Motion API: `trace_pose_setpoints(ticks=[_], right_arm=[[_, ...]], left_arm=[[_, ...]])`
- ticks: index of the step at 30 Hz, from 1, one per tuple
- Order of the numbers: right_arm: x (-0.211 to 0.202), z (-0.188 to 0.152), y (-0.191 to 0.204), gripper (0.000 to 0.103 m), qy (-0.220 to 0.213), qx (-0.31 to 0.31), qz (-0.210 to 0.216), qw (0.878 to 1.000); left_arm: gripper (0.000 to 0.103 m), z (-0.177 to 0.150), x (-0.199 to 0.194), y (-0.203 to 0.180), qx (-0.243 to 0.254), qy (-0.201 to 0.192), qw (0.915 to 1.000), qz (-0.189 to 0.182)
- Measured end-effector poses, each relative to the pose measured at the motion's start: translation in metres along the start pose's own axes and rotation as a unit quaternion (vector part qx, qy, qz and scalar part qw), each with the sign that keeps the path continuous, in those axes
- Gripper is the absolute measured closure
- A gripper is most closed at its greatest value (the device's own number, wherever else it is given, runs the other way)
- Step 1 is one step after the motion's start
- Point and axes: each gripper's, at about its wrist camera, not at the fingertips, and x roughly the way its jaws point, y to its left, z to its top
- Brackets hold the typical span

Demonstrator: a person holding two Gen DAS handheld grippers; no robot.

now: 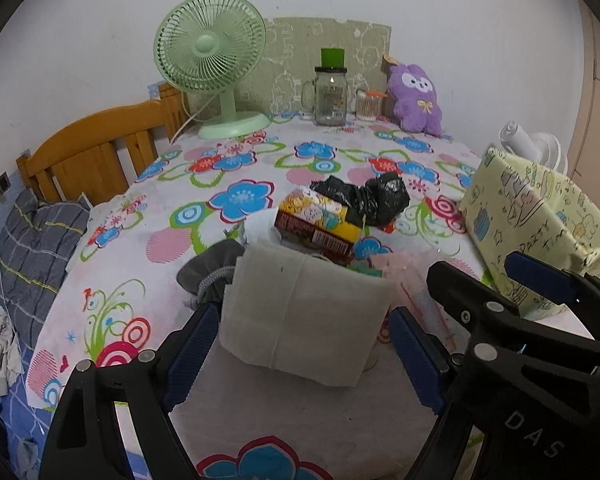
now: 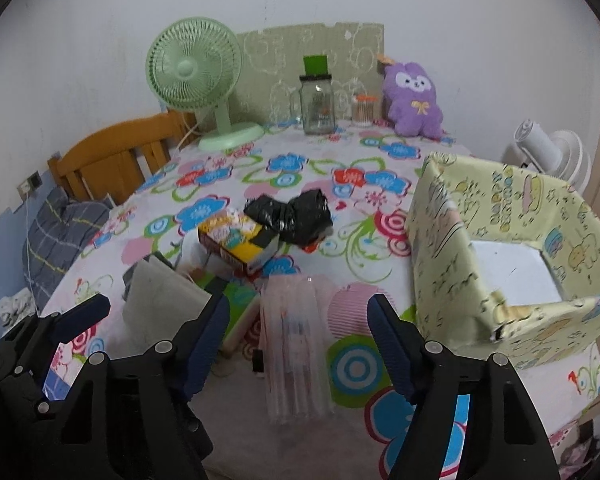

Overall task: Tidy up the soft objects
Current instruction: 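Grasp the white cloth with the left tool while the right tool grasps the clear straw bag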

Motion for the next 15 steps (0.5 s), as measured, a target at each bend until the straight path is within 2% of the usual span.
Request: trace_pose_setpoints(ticks=[9, 15], right_arm=[[0.028, -0.005, 0.001, 0.035, 0.044, -0.003, 0.002, 0.999], [0.039, -0.007, -0.001, 0.046, 0.065, 0.003, 0.009, 0.998]], left_arm=[[0.015, -0.005, 0.022, -0.001, 0.009, 0.019, 0.9997, 0.008], [0.018, -0.005, 0.030, -0.005, 0.019, 0.024, 0.9995, 0.006]])
